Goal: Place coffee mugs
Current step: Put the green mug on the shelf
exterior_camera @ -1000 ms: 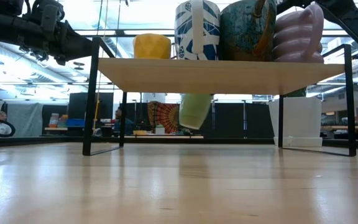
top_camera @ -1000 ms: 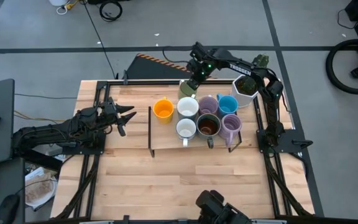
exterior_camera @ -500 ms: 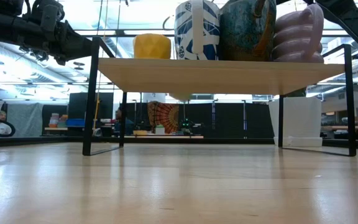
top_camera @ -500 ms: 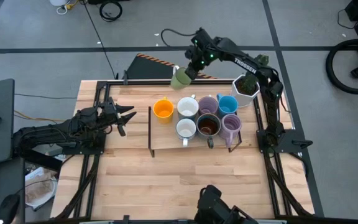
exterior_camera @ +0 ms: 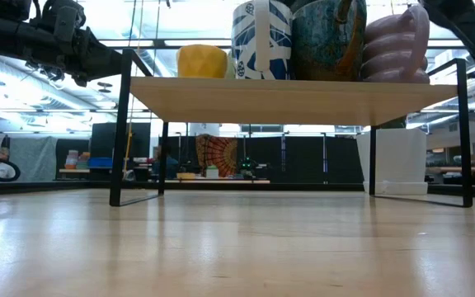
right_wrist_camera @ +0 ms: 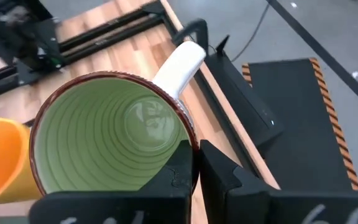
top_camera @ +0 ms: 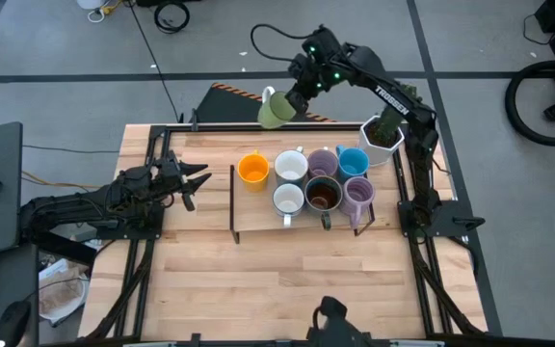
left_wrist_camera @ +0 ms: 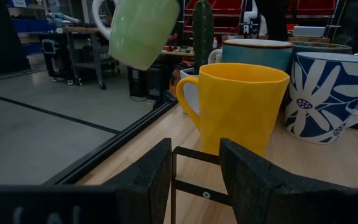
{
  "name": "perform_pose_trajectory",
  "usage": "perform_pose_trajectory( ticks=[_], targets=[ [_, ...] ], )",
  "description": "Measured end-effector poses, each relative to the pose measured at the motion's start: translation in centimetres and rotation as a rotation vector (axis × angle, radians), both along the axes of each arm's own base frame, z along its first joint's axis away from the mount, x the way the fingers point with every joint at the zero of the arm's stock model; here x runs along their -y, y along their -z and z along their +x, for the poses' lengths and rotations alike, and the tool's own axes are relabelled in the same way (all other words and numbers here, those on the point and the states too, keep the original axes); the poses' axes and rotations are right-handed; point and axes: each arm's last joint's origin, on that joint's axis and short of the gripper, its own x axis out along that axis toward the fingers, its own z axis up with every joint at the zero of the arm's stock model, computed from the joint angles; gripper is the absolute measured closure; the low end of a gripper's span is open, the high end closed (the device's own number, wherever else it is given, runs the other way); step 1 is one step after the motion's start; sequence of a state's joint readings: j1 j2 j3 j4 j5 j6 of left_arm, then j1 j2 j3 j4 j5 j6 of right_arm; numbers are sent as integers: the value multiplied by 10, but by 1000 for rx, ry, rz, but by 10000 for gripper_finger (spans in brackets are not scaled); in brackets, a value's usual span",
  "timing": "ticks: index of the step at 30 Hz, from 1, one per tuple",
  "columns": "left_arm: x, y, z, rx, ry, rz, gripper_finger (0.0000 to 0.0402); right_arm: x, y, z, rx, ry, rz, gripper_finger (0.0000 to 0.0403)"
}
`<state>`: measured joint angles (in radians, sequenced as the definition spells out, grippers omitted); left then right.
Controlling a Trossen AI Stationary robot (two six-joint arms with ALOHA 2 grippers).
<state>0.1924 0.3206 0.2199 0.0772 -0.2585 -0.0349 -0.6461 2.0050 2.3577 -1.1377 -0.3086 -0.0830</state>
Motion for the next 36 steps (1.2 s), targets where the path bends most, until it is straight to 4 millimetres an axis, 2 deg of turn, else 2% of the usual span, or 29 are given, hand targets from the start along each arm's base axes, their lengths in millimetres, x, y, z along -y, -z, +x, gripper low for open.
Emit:
perform_pose_trajectory(
  ticks=[11, 21, 28, 36],
  targets=[
    [0, 0, 0, 0, 0, 0, 260, -65, -59, -26, 125, -131, -129, 386],
    [0, 0, 0, 1, 0, 0, 260, -146, -102, -57, 239, -357, -217, 386],
    [0, 0, 0, -2, 0, 4, 260, -191, -100, -55, 205, -526, -196, 386],
    [0, -1, 0, -97, 4, 215, 260, -230, -89, -43, 120, -632, -224, 386]
  ],
)
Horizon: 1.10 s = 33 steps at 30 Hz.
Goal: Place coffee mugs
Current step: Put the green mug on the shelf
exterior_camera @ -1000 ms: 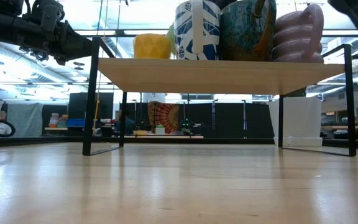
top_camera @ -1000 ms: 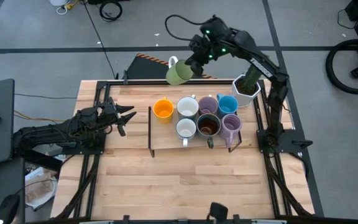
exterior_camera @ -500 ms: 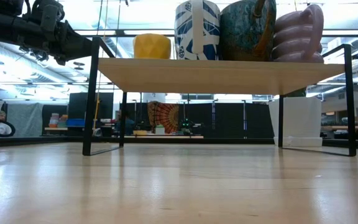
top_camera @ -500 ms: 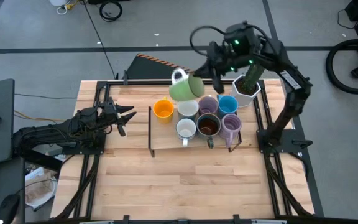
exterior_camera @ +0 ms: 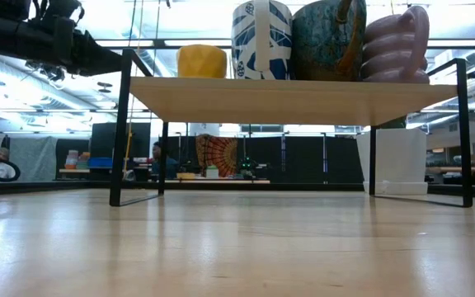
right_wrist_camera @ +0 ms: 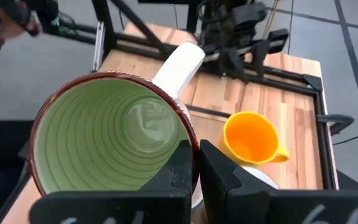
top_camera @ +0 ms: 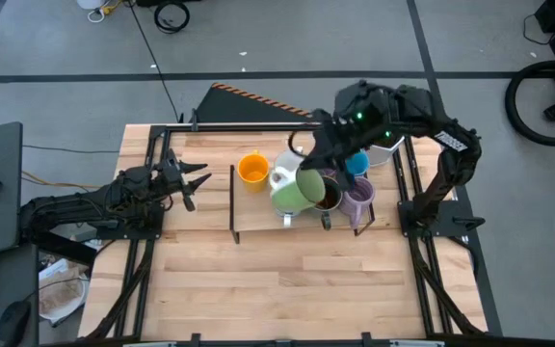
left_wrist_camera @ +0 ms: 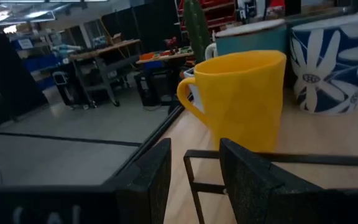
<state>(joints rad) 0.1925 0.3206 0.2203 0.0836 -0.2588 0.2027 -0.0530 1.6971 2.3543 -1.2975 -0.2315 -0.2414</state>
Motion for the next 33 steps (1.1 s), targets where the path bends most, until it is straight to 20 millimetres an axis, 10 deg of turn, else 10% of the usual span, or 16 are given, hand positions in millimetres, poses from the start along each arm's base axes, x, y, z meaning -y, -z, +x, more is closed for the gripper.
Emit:
perform_pose_trajectory(
  ticks=[17, 26, 33],
  targets=[
    [1, -15, -1, 349, 40, -385, 260, -57, 44, 19, -192, -127, -80, 385],
    [16, -28, 4, 345, 578, -323, 260, -95, 91, 32, -317, -148, -42, 385],
    [30, -39, 23, 313, 682, -360, 260, -123, 138, 35, -442, -67, -19, 385]
  ],
)
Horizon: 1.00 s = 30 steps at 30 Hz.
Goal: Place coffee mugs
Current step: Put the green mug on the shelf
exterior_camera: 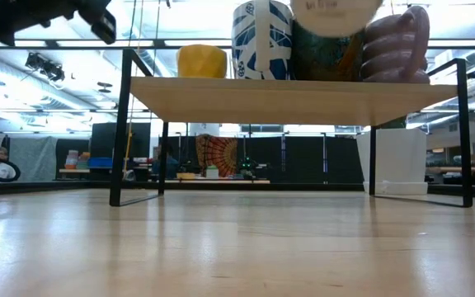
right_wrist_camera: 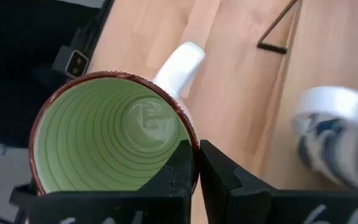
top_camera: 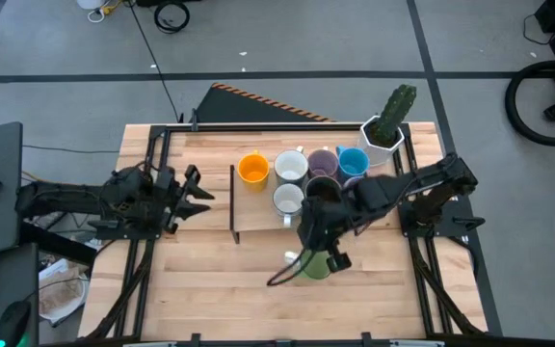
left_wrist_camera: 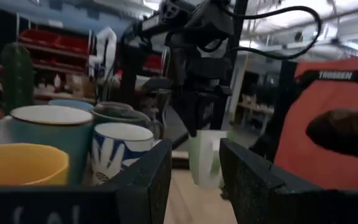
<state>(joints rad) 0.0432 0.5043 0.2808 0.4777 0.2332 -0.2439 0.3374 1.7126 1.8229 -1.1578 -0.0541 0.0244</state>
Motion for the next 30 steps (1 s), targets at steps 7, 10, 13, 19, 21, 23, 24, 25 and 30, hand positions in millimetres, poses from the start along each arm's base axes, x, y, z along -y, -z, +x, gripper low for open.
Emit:
perform_pose_trajectory(
  ticks=[7, 10, 13, 19, 21, 23, 24, 25, 30],
  targets=[
    [20, -14, 30, -146, 102, 48, 260, -32, 28, -6, -55, 103, 43, 385],
    [33, -13, 42, -203, 163, 105, 260, -44, 36, -9, -70, 136, 78, 385],
    [50, -10, 51, -244, 217, 147, 260, -54, 41, -12, -67, 172, 104, 385],
    [89, -1, 65, -371, 165, 202, 260, -66, 62, -19, -133, 278, 143, 385],
    [105, 1, 69, -392, 157, 245, 257, -67, 70, -22, -163, 314, 146, 385],
    [120, 6, 72, -411, 151, 284, 249, -67, 78, -25, -196, 337, 133, 385],
    [127, 9, 75, -424, 147, 301, 242, -67, 82, -26, -205, 342, 127, 385],
    [133, 11, 77, -437, 142, 313, 234, -66, 85, -26, -211, 348, 125, 385],
    [155, 21, 99, -483, 119, 282, 184, -64, 103, -29, -245, 363, 106, 385]
  ],
)
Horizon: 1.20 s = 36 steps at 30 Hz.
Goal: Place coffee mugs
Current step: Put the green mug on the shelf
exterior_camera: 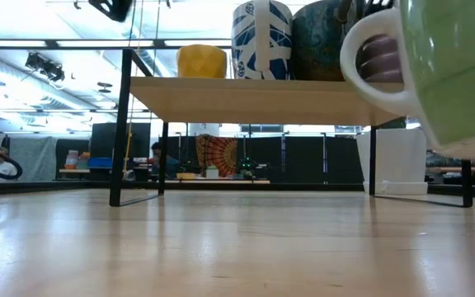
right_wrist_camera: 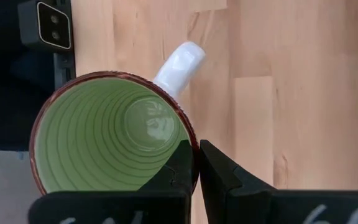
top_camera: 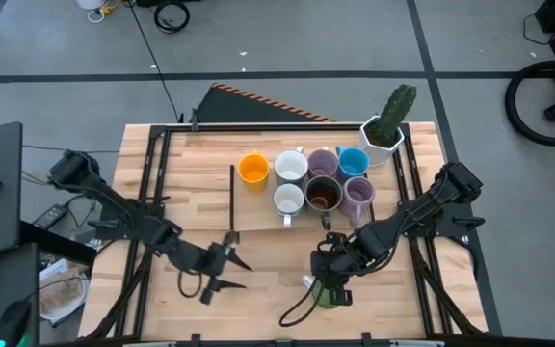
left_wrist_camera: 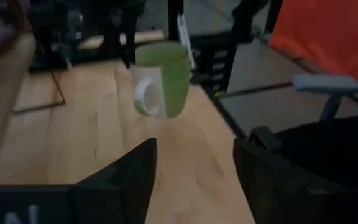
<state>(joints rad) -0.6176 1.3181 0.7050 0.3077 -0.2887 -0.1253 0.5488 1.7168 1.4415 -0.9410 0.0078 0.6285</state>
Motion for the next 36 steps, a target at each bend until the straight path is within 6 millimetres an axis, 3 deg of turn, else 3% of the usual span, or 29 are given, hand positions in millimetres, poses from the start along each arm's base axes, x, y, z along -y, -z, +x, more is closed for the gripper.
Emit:
perform_pose_trajectory(
  ticks=[4, 12, 20, 27, 36],
  targets=[
    [13, 14, 22, -66, -14, 19, 162, -1, 6, 1, 8, 3, 18, 385],
    [36, 27, 54, -92, 22, 79, 172, -12, 21, 13, -15, -12, -9, 385],
    [39, 44, 70, -125, -63, 43, 180, -32, 24, 39, -32, -62, -69, 385],
    [36, 50, 66, -205, -93, 33, 180, -41, 21, 71, -39, -109, -167, 385],
    [34, 33, 36, -301, -99, 61, 180, -40, 19, 108, 5, -198, -208, 385]
  ],
)
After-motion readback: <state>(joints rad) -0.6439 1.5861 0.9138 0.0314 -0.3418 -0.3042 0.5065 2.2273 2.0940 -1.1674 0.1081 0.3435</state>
